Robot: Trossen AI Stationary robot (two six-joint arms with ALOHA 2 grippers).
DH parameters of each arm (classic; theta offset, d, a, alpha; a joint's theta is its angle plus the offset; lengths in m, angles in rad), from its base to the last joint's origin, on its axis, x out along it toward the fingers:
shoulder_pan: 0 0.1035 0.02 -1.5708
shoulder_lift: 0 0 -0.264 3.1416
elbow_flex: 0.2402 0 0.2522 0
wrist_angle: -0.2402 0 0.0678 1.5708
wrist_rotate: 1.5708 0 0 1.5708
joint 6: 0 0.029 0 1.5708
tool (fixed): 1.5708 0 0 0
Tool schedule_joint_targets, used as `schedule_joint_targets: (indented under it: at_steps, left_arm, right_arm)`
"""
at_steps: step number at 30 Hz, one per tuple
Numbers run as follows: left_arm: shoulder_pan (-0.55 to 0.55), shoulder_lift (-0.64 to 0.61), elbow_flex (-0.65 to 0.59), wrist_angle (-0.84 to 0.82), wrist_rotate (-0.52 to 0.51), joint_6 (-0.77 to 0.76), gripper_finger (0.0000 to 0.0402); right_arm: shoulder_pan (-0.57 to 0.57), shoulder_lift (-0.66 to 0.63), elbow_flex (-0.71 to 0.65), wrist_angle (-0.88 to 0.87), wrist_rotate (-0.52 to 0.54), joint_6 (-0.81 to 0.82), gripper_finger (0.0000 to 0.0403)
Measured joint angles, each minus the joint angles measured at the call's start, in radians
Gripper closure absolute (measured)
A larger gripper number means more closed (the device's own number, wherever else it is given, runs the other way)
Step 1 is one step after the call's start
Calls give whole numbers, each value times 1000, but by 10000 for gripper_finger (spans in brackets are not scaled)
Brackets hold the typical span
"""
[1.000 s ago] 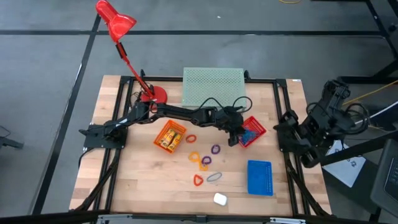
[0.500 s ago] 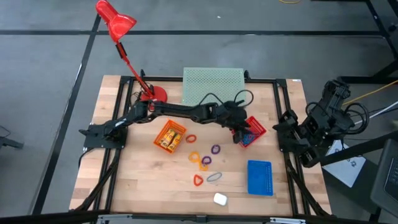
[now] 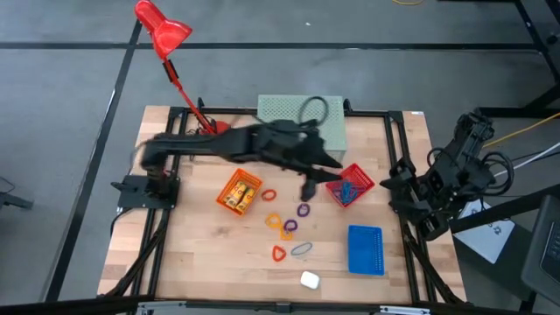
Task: Pick & Place Office Desk Supplies
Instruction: Put the blue rubber band into the red bin
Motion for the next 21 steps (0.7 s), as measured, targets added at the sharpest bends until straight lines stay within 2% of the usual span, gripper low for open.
schedule_joint_targets:
  at_steps: [5, 8, 12, 15, 17, 19, 21]
  left_arm:
    - [-54, -147, -1, -201, -149, 21, 260]
    - [-94, -239, -113, -219, -232, -7, 260]
    - [-153, -397, -509, 86, -295, -148, 260]
    - [-202, -540, -856, 351, -432, -269, 260]
    - [-243, -618, -1044, 433, -524, -339, 261]
    - [-276, -647, -1191, 504, -570, -432, 261]
    - [-299, -636, -1271, 549, -565, -478, 261]
  right_arm:
    - [0, 5, 0, 3, -17, -1, 160]
    - [0, 7, 0, 2, -26, -4, 160]
    - [0, 9, 0, 3, -26, -3, 160]
    - [0, 18, 0, 3, -26, -1, 160]
    - [0, 24, 0, 2, -25, 10, 160]
    - [-6, 29, 0, 3, -25, 23, 160]
    - [-16, 33, 0, 3, -23, 36, 160]
